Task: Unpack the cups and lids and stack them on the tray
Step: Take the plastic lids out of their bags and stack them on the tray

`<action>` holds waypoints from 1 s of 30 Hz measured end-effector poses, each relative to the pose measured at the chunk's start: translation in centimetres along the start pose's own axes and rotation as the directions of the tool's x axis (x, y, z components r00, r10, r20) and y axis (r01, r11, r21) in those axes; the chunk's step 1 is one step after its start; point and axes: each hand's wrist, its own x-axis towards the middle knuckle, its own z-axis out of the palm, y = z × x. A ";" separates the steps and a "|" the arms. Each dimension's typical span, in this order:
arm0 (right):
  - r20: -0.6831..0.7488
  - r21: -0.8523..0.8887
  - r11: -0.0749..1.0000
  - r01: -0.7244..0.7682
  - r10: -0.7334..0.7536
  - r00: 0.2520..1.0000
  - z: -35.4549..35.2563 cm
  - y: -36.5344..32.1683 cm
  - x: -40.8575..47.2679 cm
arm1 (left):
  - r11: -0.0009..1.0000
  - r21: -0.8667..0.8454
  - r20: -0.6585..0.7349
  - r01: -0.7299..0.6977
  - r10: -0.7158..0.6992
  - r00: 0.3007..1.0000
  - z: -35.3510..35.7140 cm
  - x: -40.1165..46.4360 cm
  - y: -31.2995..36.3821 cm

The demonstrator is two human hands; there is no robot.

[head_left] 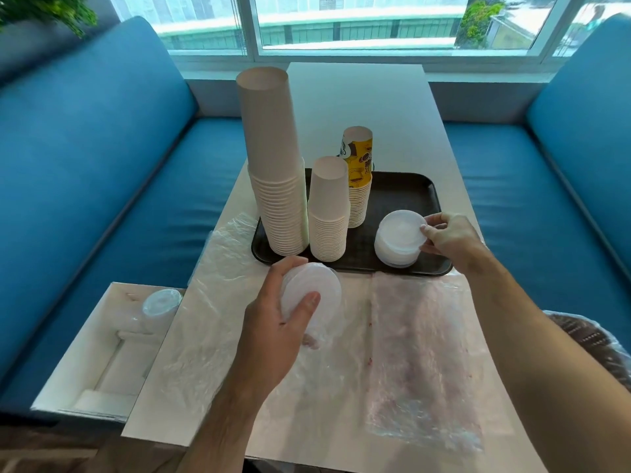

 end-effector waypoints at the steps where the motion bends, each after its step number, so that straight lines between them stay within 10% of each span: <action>1: -0.003 -0.043 0.999 -0.002 0.002 1.000 0.1 0.0 -0.1 | 1.000 0.006 0.001 0.006 -0.006 1.000 0.0 0.0 0.0; 11: 0.131 -0.528 0.754 0.391 -0.382 0.915 1.4 -1.8 -2.1 | 0.999 0.013 0.000 0.046 -0.046 0.999 0.0 0.4 0.1; 30: 0.286 -0.765 0.532 0.365 -0.228 0.931 4.1 -1.7 -1.4 | 0.998 0.003 0.000 0.069 -0.069 0.998 0.2 1.1 0.0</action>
